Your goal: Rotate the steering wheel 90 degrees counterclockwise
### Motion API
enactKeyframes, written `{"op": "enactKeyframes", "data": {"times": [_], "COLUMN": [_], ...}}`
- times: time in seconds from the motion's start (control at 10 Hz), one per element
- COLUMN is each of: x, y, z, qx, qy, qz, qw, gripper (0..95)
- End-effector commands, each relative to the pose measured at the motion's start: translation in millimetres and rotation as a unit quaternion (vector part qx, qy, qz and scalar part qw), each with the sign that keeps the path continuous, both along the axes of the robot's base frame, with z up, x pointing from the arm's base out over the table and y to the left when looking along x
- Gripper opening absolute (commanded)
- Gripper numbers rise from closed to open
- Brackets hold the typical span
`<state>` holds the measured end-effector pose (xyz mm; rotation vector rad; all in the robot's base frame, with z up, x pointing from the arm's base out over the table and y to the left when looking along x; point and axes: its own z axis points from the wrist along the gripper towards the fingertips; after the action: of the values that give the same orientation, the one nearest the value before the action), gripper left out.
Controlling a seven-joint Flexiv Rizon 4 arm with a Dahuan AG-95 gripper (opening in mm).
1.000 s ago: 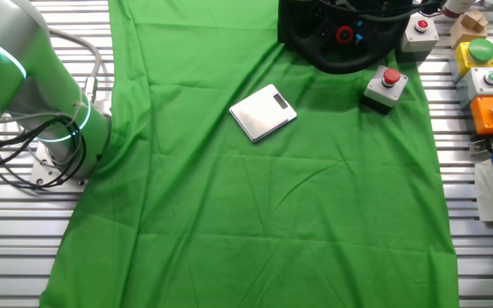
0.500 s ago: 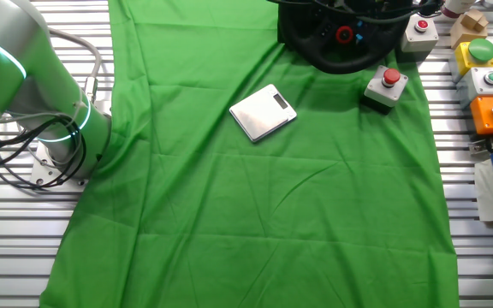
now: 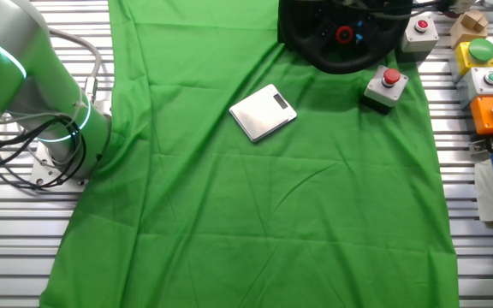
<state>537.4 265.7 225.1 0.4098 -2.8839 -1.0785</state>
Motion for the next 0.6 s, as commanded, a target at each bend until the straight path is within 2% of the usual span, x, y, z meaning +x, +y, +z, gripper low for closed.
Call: {"op": "enactKeyframes", "data": {"times": [0.1, 0.6], "x": [1.1, 12.3], "y": [4.4, 14.0], "z": [0.3, -3.4], "qx": [0.0, 0.0], "qy": [-0.001, 0.002], "qz": [-0.012, -0.02], "qw": [0.9999, 0.9998], "gripper": [0.0, 0.0]}}
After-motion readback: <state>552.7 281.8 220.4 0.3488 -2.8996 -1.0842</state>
